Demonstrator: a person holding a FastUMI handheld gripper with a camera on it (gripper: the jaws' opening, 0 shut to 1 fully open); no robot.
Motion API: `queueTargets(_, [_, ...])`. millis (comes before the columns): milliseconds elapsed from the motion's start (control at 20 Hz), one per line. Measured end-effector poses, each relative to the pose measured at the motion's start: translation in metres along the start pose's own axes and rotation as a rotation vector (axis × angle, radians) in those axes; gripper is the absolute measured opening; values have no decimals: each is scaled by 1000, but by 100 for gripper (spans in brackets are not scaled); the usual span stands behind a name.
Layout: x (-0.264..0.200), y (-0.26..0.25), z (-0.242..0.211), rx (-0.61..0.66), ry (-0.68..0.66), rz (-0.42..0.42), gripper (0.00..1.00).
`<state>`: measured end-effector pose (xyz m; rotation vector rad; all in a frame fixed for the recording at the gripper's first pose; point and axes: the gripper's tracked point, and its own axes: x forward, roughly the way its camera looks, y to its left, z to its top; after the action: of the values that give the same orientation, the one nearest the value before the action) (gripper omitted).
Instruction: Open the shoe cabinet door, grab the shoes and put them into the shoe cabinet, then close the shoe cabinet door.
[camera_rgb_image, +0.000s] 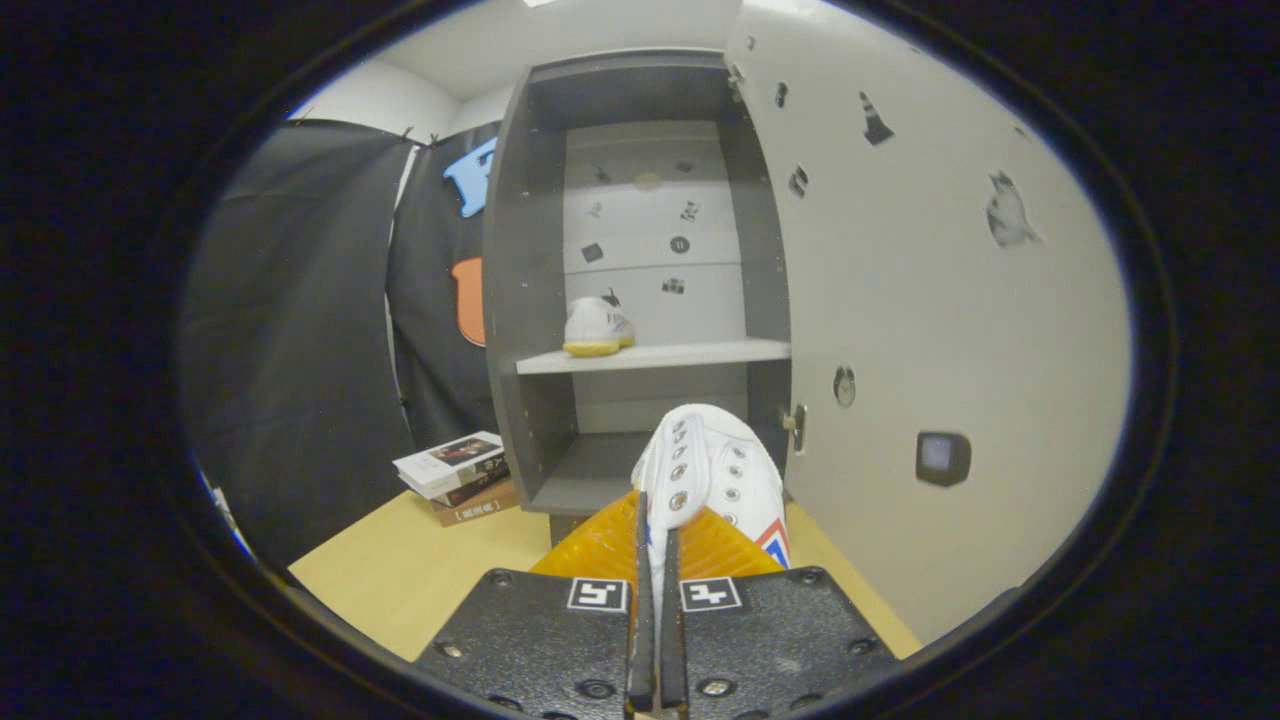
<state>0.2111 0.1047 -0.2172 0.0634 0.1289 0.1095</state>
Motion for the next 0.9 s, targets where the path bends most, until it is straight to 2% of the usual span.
queueTargets(200, [4, 3, 77, -7, -70, 17, 6])
queueTargets(350, [14, 3, 121, -49, -118, -12, 6])
queueTargets(500, [27, 10, 159, -88, -143, 3, 6])
queueTargets(750, [77, 10, 204, -130, -132, -43, 6])
queueTargets(900, [123, 12, 213, -156, -98, -30, 6])
